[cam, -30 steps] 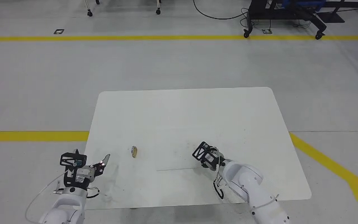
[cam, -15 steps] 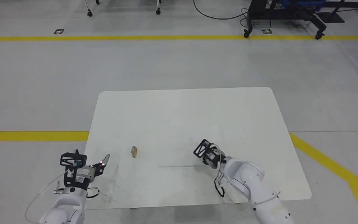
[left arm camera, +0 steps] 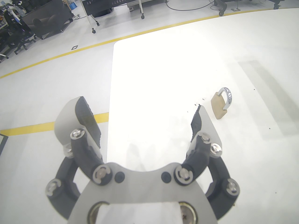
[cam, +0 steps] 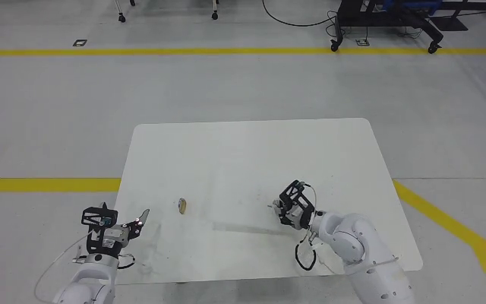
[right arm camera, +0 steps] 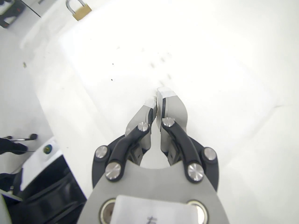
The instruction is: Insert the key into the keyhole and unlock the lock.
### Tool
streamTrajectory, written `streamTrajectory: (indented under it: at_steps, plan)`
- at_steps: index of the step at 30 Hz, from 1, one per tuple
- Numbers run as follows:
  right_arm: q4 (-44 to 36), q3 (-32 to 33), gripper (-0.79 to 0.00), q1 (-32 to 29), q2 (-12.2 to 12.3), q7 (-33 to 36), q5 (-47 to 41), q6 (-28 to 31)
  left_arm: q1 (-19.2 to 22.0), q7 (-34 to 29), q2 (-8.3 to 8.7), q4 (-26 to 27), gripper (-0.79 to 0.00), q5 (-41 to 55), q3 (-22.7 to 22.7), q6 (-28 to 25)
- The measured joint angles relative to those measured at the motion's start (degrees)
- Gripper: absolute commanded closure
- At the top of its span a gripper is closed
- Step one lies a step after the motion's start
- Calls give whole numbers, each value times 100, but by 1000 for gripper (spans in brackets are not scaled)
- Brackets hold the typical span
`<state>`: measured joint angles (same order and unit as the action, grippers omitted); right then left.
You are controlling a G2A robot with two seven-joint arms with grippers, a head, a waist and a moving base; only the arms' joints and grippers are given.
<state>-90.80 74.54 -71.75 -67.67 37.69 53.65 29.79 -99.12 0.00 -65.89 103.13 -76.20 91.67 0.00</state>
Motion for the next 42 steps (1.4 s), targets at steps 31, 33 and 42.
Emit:
streamTrajectory:
  at_steps: [31,33,42]
  plan:
    - [-718,136,0,-528,125,-907,647,458,396,-1282,60,1407,-785,1253,-475,-2435]
    - [-787,257,0,-630,150,-1005,484,600,556,-1442,61,1285,-785,1574,-564,-2663]
    - [-773,410,0,-776,216,-839,-348,1377,708,-1671,59,1047,-785,2290,-735,-3050]
